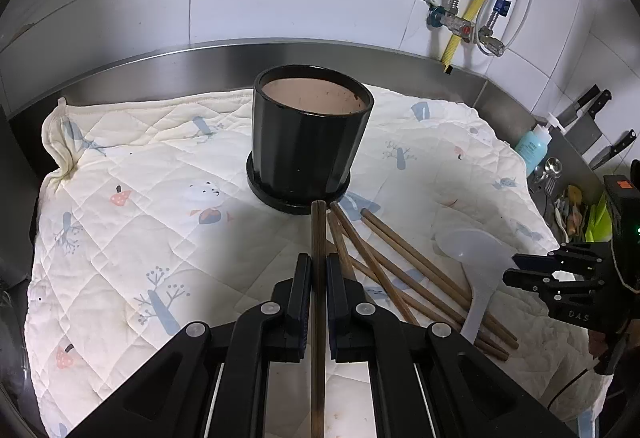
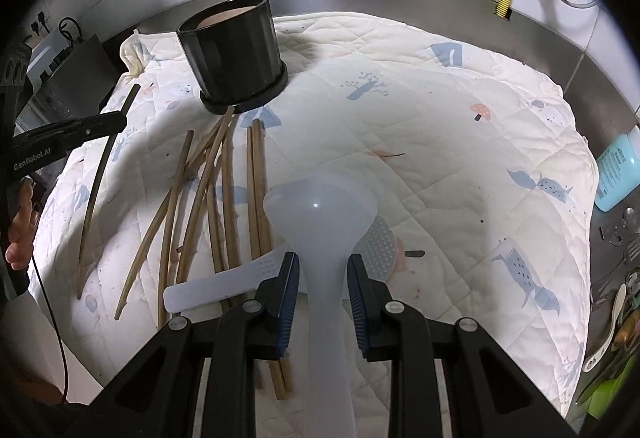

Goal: Organize utensils
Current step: 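Lift the white ladle with the right tool while the left tool holds the chopstick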

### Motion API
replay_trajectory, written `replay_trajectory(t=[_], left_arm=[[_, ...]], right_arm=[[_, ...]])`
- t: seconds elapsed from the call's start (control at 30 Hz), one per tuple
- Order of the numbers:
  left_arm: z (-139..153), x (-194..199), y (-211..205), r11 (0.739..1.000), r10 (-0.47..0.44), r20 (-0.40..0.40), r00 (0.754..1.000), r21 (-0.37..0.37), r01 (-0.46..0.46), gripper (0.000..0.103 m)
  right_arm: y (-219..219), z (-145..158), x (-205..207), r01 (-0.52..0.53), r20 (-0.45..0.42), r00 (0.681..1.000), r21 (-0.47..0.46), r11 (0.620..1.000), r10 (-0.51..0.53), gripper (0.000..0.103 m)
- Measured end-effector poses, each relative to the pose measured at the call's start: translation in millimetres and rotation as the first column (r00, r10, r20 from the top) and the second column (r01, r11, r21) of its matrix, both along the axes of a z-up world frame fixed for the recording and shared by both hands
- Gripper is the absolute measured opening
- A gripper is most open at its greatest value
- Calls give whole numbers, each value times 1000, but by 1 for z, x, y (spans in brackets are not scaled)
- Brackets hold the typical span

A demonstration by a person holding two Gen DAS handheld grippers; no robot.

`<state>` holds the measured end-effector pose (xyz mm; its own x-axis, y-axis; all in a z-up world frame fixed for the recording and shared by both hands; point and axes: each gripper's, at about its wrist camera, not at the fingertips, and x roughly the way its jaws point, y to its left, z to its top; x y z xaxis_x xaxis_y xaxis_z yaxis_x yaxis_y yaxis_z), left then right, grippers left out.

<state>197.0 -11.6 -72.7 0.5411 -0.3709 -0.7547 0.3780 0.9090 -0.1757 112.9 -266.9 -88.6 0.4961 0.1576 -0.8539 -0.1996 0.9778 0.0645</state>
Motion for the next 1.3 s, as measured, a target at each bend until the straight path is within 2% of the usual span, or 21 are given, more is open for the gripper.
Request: replay_trajectory(t=[0.37,0.67,0.73,0.9,1.3], left_arm=[[0,2,2,1000,0,-8,1000,0,0,7],[-6,8,1,1000,-1,-23,1000,-1,1,7],[-6,9,1,1000,0,-24,1000,0,0,7],[-9,11,2,1000,7,-28,1000,-1,-7,7],[-11,13,8,1000,22,-39,999,-10,-23,7]], right_arm=[[1,-16,2,-5,-68,998,20,1000,6,28],[3,-18,7,-10,-84,996,31,999,13,29],[2,-19,10,-5,-92,996,40,999,9,30],[1,-20,15,3,-101,995,72,997,5,43],[6,-23,22,14,-105,994,86,996,-5,44]])
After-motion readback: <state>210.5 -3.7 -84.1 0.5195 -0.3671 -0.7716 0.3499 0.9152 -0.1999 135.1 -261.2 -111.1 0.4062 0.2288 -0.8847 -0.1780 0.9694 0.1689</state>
